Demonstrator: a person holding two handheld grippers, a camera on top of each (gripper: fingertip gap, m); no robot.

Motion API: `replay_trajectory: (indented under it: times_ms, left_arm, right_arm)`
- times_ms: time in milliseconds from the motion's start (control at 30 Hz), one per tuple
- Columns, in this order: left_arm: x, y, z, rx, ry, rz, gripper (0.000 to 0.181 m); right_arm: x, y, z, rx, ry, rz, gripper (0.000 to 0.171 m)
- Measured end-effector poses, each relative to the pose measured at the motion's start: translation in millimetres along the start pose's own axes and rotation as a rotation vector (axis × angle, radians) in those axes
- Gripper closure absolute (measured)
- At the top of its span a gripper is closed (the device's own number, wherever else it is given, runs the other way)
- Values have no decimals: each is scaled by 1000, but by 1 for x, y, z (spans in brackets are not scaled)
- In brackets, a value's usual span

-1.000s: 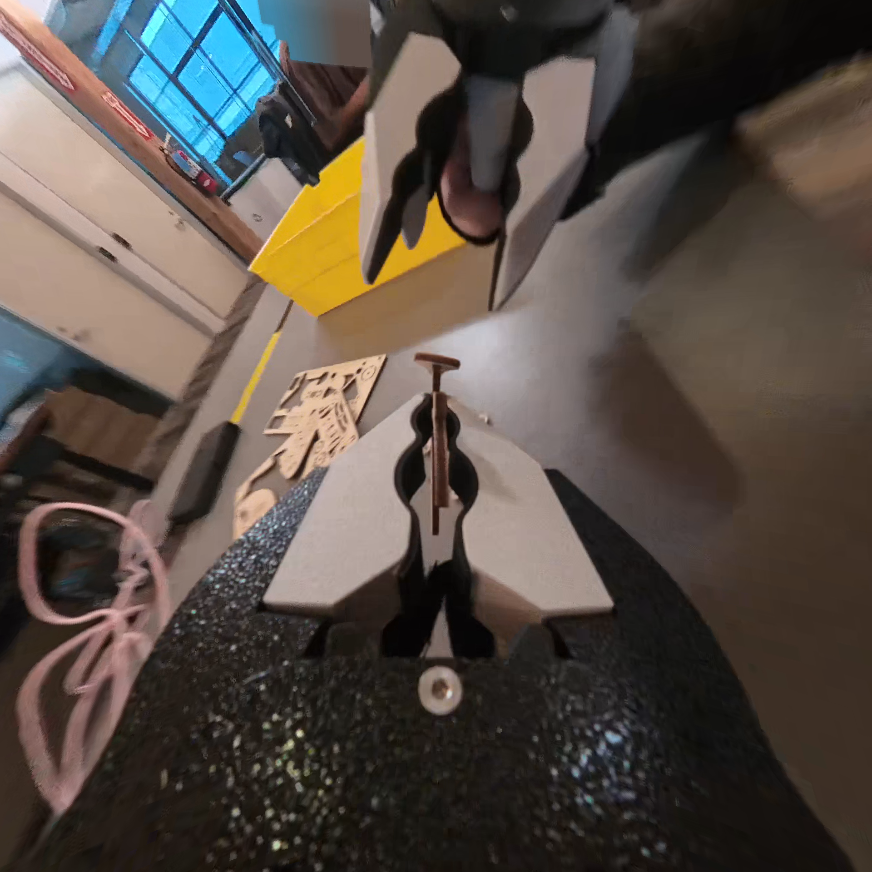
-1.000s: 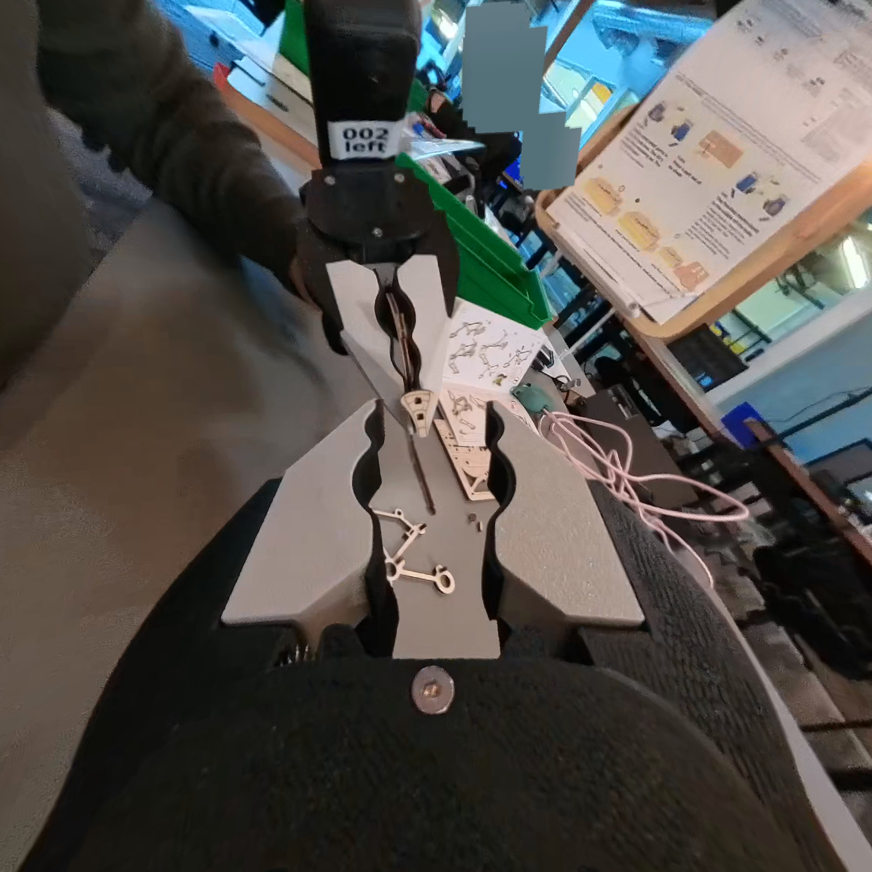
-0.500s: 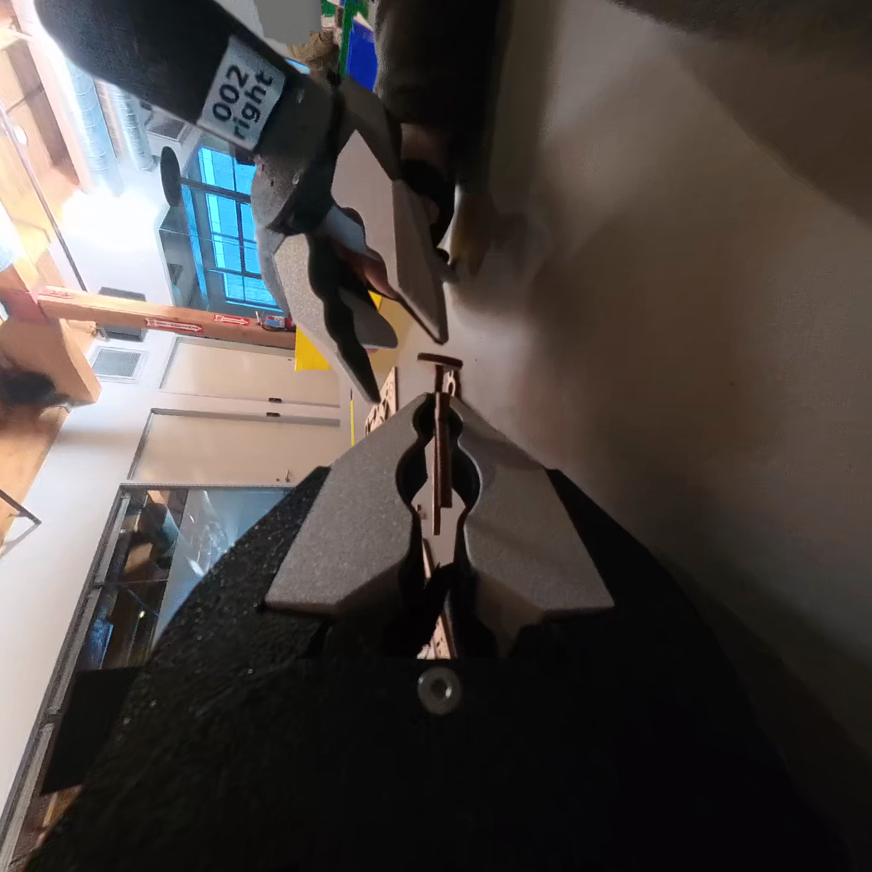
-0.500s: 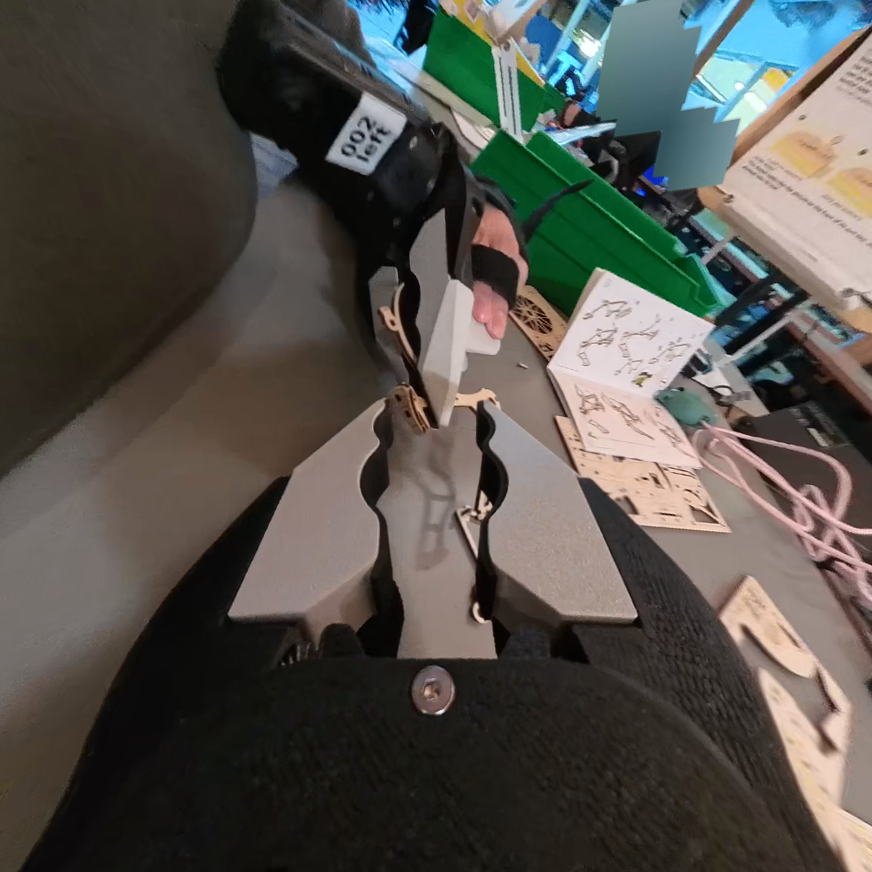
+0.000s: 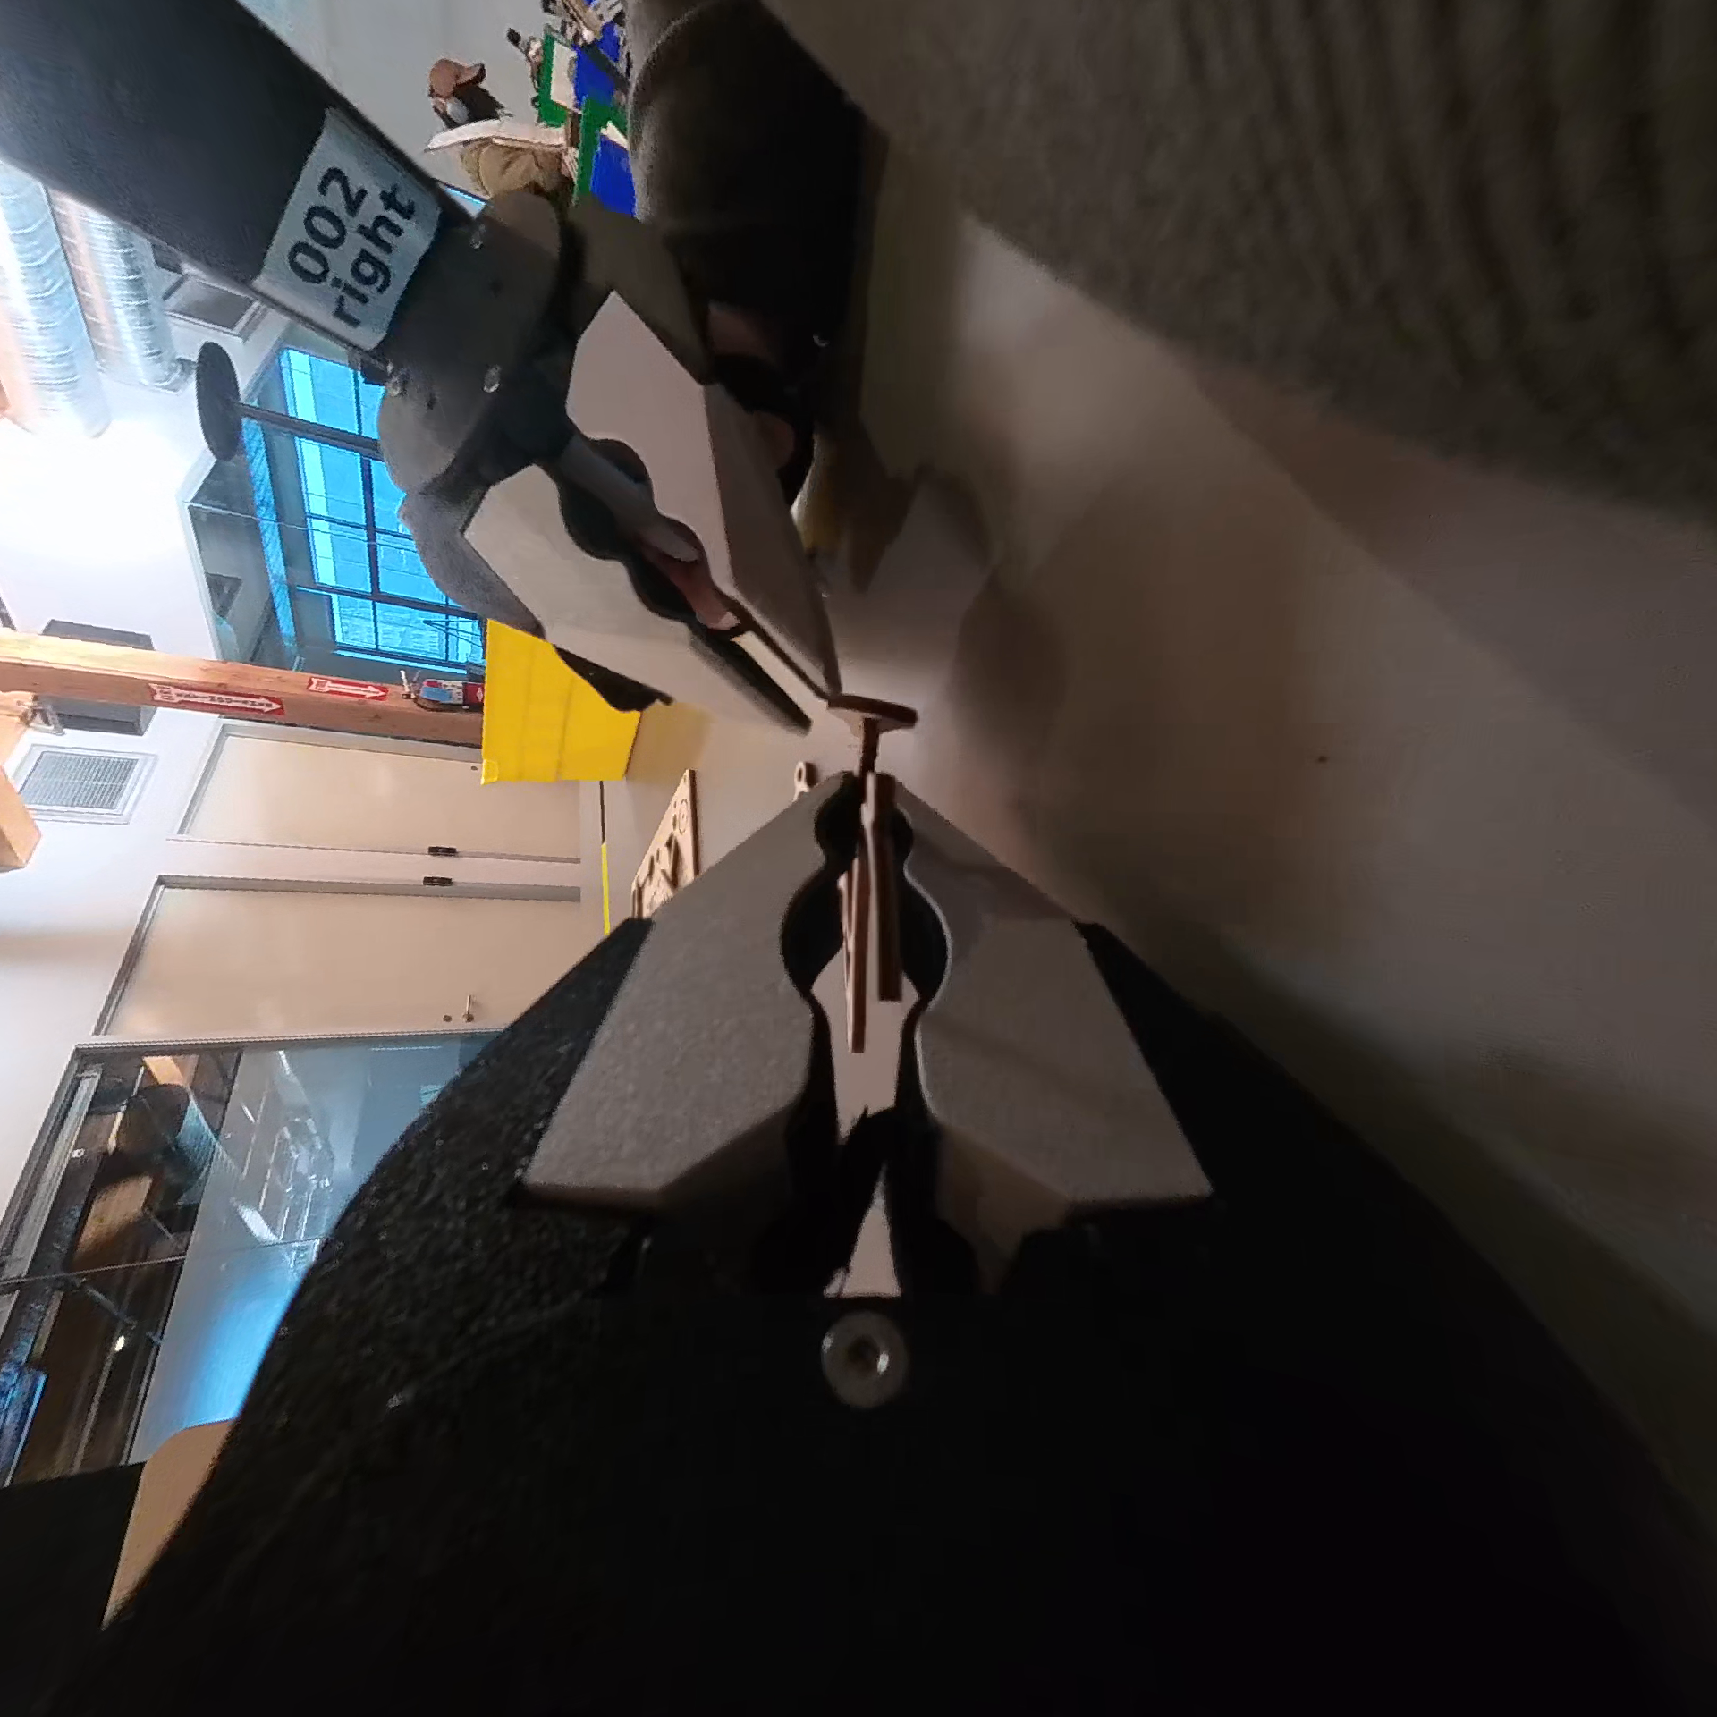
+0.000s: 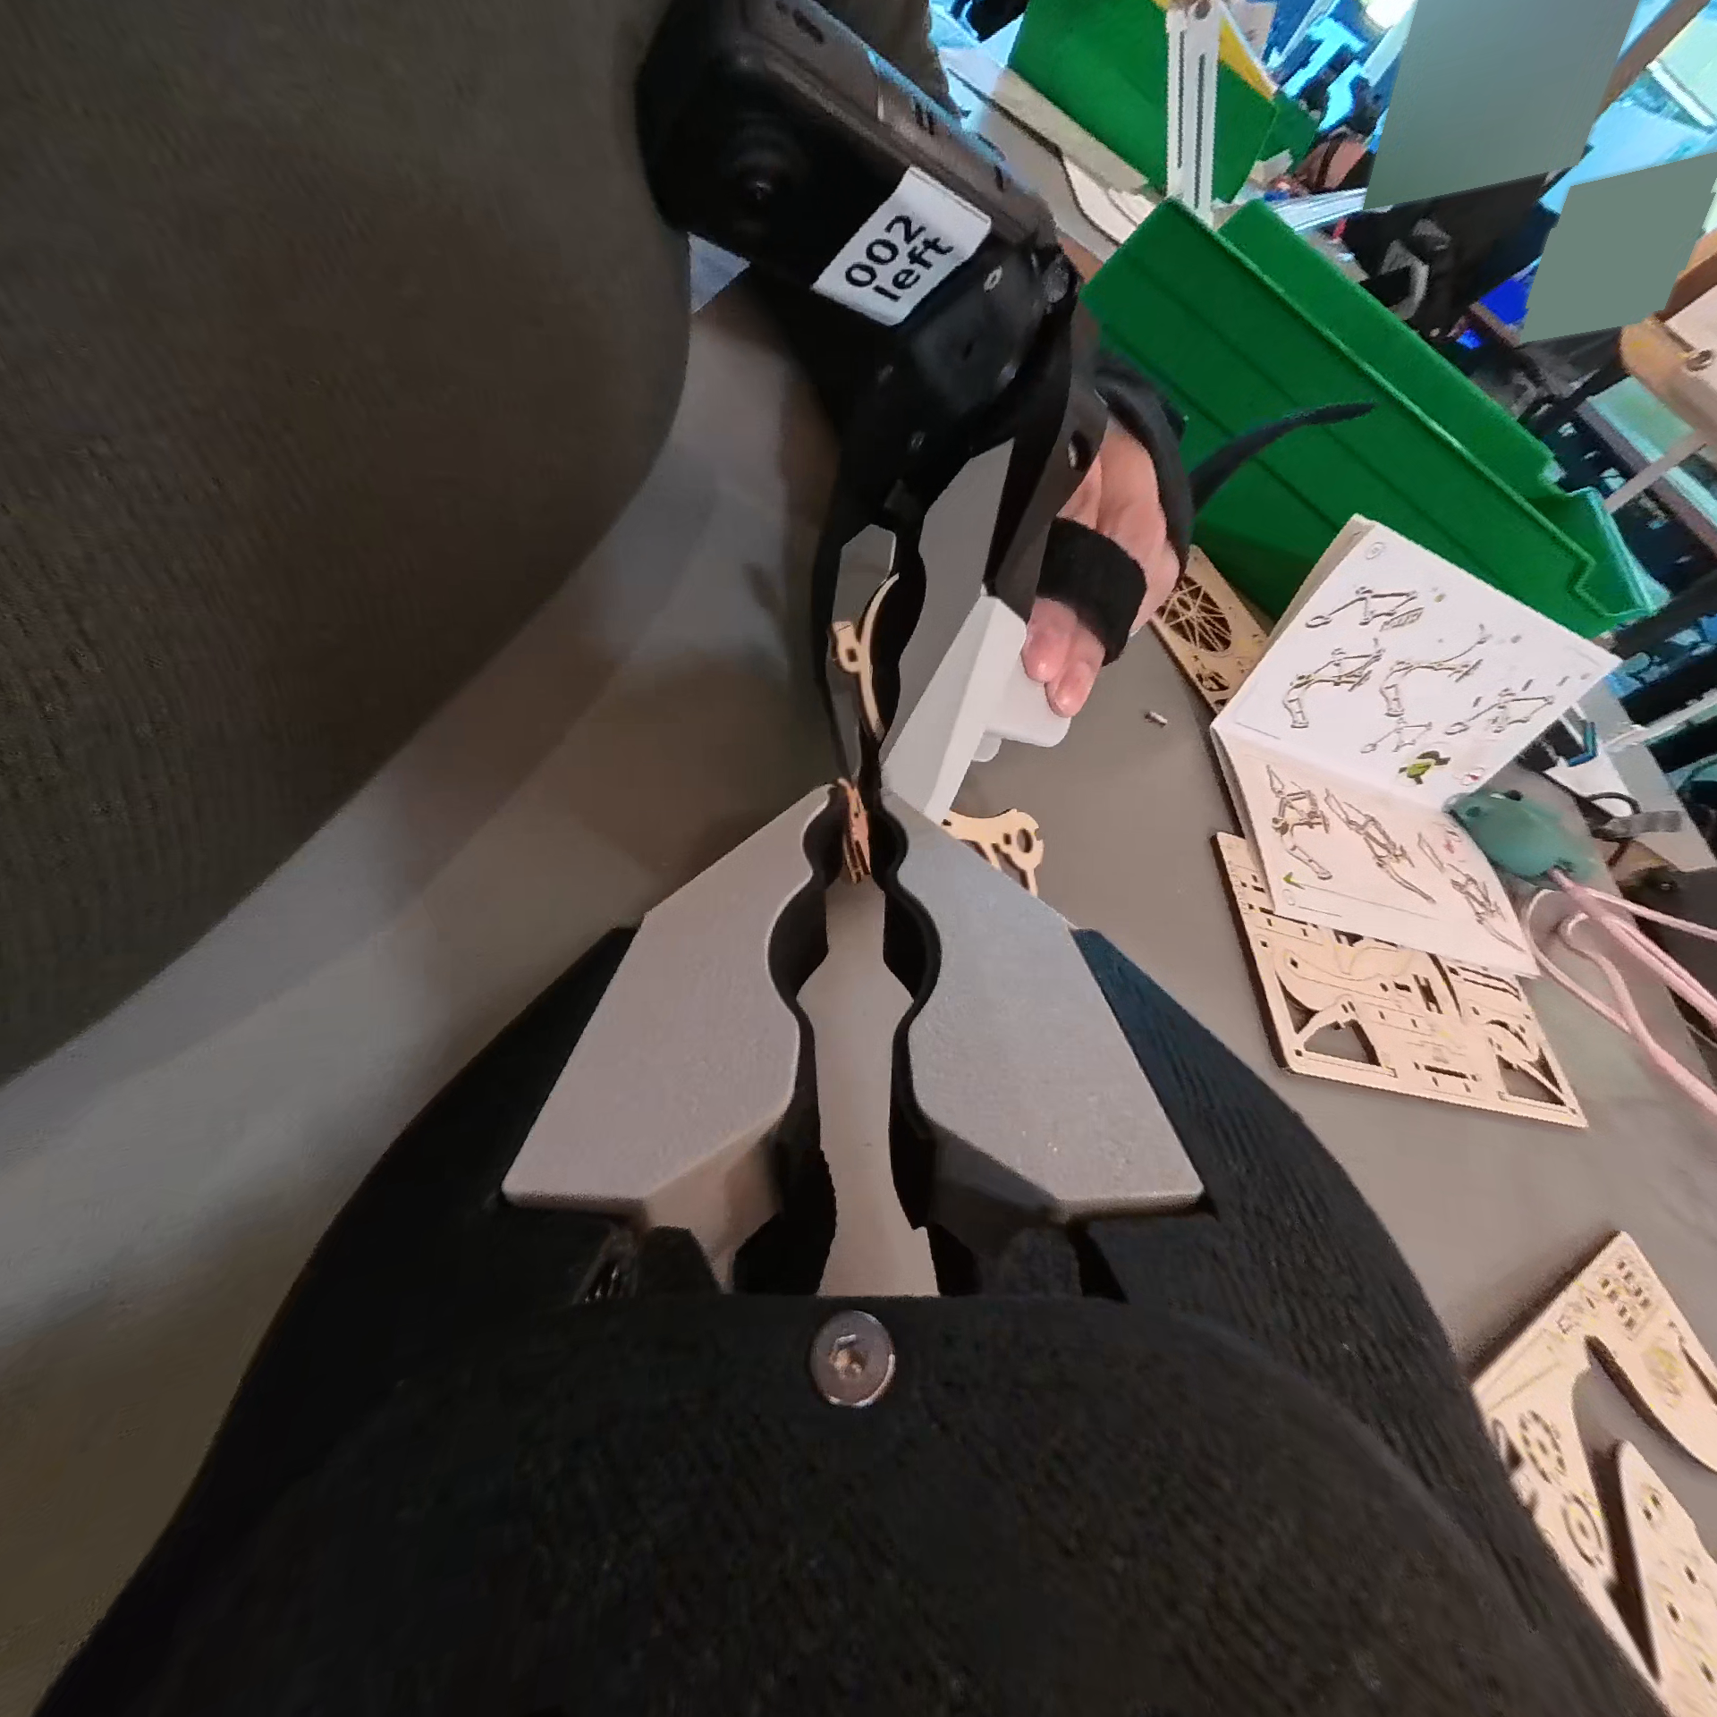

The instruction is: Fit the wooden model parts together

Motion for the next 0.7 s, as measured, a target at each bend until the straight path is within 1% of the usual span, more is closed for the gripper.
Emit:
replay_trajectory:
  times_ms: [167, 200, 233, 267, 367, 533, 700]
  left_arm:
    - [-2, 1, -1, -6, -4, 12, 181]
    - [-1, 1, -1, -5, -6, 5, 181]
    - [-1, 1, 0, -6, -8, 2, 181]
    - [-1, 1, 0, -7, -12, 5, 181]
    - [-3, 1, -2, -14, -10, 13, 181]
    - [-5, 2, -2, -14, -5, 26, 181]
    - [-9, 3, -4, -4, 8, 53, 181]
  right_arm:
    - [2, 1, 3, 22, 17, -29, 165]
    - [4, 2, 5, 37, 17, -46, 159]
    - [5, 3, 7, 57, 17, -59, 158]
    - [6, 4, 9, 70, 13, -63, 158]
    - [5, 5, 9, 73, 16, -62, 168]
    - [7, 6, 11, 92, 56, -108, 169]
    - [10, 8, 14, 136, 199, -217, 170]
Point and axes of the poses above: each gripper's, where its closed fingertips meet, y out along the fingers, z out of its underside, x = y × z across the jaws, the point moved 1 cm from there along -y, back along the fingers, and after that the axes turned 8 degrees about y, right-handed, at the moved point
